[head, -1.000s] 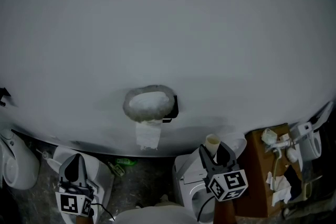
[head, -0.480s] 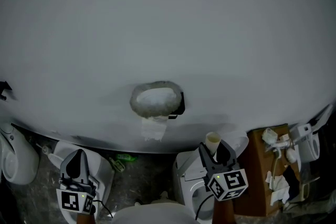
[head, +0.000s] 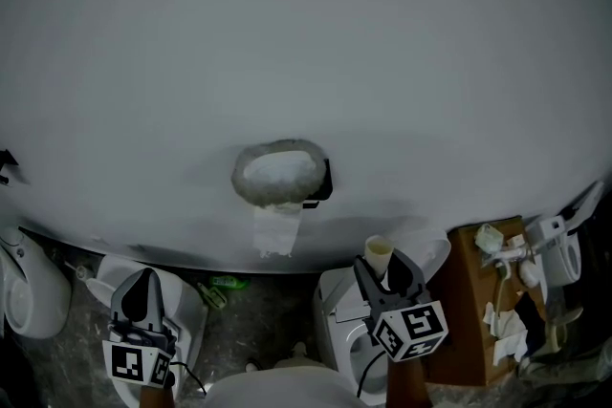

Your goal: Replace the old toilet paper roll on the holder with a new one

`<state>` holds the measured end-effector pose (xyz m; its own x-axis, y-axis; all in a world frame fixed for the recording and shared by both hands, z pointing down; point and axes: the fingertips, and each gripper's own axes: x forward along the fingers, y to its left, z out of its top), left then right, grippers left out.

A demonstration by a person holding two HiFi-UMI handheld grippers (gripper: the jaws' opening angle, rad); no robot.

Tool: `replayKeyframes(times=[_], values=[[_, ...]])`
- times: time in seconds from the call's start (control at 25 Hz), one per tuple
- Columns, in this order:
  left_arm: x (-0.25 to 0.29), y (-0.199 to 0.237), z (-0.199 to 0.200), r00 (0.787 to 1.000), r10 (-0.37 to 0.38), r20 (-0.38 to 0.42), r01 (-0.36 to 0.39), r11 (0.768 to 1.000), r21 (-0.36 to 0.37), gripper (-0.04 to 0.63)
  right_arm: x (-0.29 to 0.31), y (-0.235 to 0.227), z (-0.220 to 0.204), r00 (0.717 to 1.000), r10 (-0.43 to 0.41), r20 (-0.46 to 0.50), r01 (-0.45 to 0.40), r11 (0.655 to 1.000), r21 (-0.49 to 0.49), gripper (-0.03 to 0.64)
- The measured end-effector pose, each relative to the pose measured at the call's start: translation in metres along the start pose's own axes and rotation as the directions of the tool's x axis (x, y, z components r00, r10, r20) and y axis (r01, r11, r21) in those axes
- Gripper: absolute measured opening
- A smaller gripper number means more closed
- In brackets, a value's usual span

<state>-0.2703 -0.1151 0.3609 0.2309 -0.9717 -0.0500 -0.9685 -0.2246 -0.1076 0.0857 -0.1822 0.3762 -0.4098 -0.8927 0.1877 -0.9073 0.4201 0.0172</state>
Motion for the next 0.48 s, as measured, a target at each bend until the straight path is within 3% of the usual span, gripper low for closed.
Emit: replayKeyframes(times=[0.48], values=[[0.0007,-0.0062,-0.0064,0.999,-0.031,-0.012,0.030,0.999,-0.017,0.005,-0.0045,0.0037,-0.0028,1.000,-0.007,-0.025,0.006,0.999,-0.033,0.199]])
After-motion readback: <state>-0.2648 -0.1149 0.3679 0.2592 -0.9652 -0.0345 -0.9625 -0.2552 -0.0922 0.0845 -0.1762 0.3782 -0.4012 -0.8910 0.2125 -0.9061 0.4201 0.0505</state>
